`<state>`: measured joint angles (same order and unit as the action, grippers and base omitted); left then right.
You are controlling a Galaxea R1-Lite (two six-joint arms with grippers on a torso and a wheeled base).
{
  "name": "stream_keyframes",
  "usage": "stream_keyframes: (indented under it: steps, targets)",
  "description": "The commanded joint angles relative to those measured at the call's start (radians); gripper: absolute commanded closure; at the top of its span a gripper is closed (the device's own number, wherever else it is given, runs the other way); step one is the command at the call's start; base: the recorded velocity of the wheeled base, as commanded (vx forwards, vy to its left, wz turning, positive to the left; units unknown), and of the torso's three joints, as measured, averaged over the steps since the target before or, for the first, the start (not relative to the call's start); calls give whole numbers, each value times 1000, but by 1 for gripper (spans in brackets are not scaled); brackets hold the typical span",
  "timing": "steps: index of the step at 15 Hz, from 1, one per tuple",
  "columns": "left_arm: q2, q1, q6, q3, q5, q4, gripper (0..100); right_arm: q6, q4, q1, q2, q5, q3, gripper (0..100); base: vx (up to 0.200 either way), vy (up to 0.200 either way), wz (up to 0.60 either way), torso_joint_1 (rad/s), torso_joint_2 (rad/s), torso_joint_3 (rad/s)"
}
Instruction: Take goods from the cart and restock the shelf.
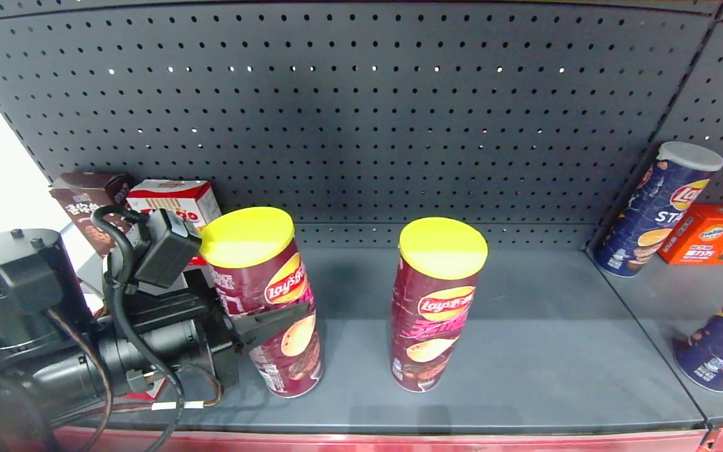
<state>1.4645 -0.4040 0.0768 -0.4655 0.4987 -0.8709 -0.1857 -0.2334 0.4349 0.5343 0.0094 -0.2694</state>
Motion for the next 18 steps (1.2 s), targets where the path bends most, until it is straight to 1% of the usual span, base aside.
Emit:
stream_keyframes:
  steps: [1, 2, 3, 4, 5, 6, 7, 8, 9, 11, 12, 14, 16, 17, 18]
  targets:
    - [-6, 1, 0, 5, 0, 0, 100, 2, 220, -58, -298, -26, 1, 0, 0, 0, 0, 0, 0, 0]
    - [-10, 1, 0, 5, 0, 0, 100, 19, 296, -84, -356, -26, 12, 0, 0, 0, 0, 0, 0, 0]
    - [-10, 1, 0, 2, 0, 0, 100, 48, 327, -96, -390, -25, 41, 0, 0, 0, 0, 0, 0, 0]
    - [-12, 1, 0, -1, 0, 0, 100, 57, 330, -117, -418, -25, 71, 0, 0, 0, 0, 0, 0, 0]
    - [-12, 1, 0, -1, 0, 0, 100, 57, 330, -117, -418, -25, 71, 0, 0, 0, 0, 0, 0, 0]
    - [-12, 5, 0, -16, 0, 0, 100, 88, 324, -147, -474, -48, 145, 0, 0, 0, 0, 0, 0, 0]
    - [-12, 8, 0, -19, 0, -2, 100, 95, 324, -139, -499, -78, 162, 0, 0, 0, 0, 0, 0, 0]
    - [-12, 8, -2, -21, 0, -2, 100, 92, 322, -128, -533, -86, 196, 0, 0, 0, 0, 0, 0, 0]
    - [-12, 8, 0, -18, 0, -2, 100, 89, 319, -123, -534, -85, 203, 0, 0, 0, 0, 0, 0, 0]
    - [-12, 14, -3, -31, 0, -2, 100, 94, 264, -125, -534, -95, 228, 0, 0, 0, 0, 0, 0, 0]
    - [-12, 19, -2, -41, 0, -2, 100, 100, 252, -125, -534, -115, 233, 0, 0, 0, 0, 0, 0, 0]
    - [-10, 19, -3, -67, 1, 0, 100, 100, 246, -125, -534, -132, 236, 0, 0, 0, 0, 0, 0, 0]
    - [-10, 17, -2, -76, 1, 0, 100, 94, 246, -125, -534, -175, 234, 0, 0, 0, 0, 0, 0, 0]
    - [-10, 17, -2, -79, 4, 0, 100, 97, 246, -123, -534, -140, 236, 0, 0, 0, 0, 0, 0, 0]
    - [-12, 17, -2, -79, 4, 0, 100, 98, 246, -123, -534, -83, 236, 0, 0, 0, 0, 0, 0, 0]
